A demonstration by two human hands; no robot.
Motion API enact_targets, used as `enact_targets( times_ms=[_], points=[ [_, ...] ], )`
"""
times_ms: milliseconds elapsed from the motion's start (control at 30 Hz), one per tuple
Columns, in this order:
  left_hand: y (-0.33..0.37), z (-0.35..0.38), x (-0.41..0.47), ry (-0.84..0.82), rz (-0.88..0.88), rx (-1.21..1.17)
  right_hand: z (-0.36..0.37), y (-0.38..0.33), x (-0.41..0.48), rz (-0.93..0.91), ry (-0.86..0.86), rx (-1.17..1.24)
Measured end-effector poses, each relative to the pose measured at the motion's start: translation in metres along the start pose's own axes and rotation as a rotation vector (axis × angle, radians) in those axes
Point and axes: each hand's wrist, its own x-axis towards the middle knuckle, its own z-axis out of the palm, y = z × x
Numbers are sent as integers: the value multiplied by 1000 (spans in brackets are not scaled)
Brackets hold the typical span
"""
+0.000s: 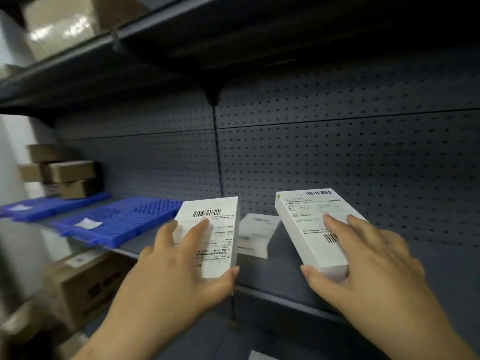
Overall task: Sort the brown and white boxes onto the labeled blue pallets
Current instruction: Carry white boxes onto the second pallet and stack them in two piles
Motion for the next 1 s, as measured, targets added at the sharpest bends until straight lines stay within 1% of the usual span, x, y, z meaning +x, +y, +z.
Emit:
enact_targets(
  times_ms=[233,500,600,733,1000],
  points=[
    [-143,-34,-13,46,-168,101,49,-129,-4,-172,-34,134],
    [-272,-46,6,102,-232,105,94,-231,30,-261,-59,160],
    [-316,-43,29,80,-222,126,117,-265,52,-260,-50,147],
    [-376,-28,77,44,-158,137,154,-308,88,-220,-40,146],
    [-475,12,197,-78,-26,48,210,-386,180,-121,-16,93]
  ],
)
